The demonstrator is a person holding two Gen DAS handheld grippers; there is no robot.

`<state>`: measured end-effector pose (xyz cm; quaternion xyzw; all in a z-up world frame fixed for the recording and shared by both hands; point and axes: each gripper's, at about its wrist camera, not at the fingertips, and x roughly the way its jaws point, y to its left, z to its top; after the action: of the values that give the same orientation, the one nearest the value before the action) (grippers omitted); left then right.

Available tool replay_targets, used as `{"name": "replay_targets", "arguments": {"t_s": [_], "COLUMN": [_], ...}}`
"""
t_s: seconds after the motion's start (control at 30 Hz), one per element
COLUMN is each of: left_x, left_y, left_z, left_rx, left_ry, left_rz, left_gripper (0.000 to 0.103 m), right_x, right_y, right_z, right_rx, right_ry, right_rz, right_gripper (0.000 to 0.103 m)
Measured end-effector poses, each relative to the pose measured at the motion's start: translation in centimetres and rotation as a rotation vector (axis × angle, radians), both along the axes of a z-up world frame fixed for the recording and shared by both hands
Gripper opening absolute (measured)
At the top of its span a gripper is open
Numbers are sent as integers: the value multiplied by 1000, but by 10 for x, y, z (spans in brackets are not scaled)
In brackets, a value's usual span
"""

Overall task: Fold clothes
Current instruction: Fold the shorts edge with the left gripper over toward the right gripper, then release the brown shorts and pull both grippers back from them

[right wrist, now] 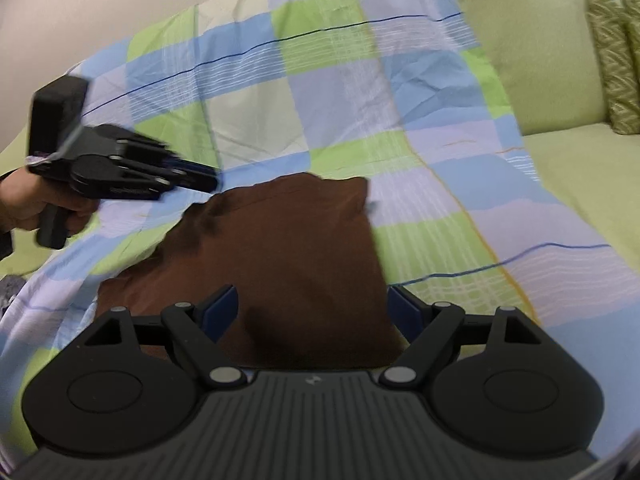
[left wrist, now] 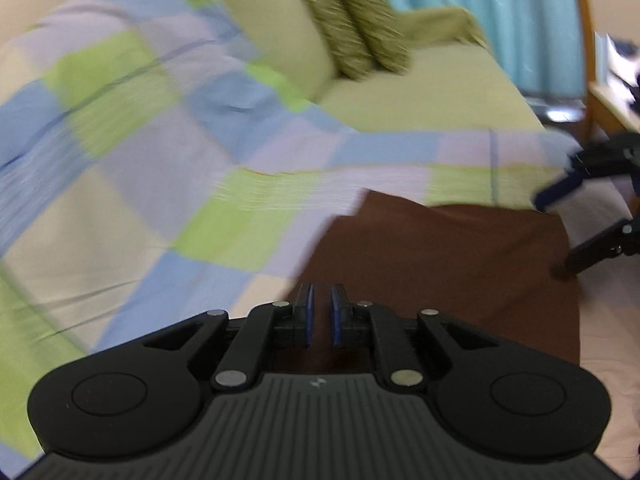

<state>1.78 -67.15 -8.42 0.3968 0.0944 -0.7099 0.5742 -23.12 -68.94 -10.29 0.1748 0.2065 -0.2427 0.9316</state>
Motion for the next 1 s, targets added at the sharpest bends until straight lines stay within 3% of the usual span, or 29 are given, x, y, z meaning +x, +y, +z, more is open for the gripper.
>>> {"name": "replay_targets", "arguments": {"t_s": [0.07,0.17,0.27,0.4,0.53,0.6,0.73,0.77,0.83,1.0], "left_x": [3,16,22,17,-14,-38,-64,-62,-54,-49], "left_y": [-13,-22,-20,11,63,89,120,129,137,146], "left_z": [-16,-22,-14,11,17,4,-37,-45,-46,-49], "left_rx": [-6,-28,-73,-123,-117,-77,2,-30,-42,-68], "left_ry": [-20,28,25,46,70,75,46,42,93,153], "left_rz": [49,135,231,242,226,221,285,316,366,438], "left_gripper": [11,12,12,12,12,12,12,12,12,12], "right_x": [4,5,-1,-21,-19,-7,17,24,19,3], "right_y": [-2,-14,-25,-13,7,17,32,35,26,17], "right_z": [-3,-10,-12,1,4,2,-5,-8,-11,-15], "right_rx": [-11,-7,19,-22,-53,-67,-124,-150,-151,-130], "right_ry": [19,38,19,-34,-41,-22,48,78,100,108], "right_rz": [33,51,19,-36,-30,18,117,144,142,110], "right_gripper": [80,80,83,80,59,51,49,49,38,39]}}
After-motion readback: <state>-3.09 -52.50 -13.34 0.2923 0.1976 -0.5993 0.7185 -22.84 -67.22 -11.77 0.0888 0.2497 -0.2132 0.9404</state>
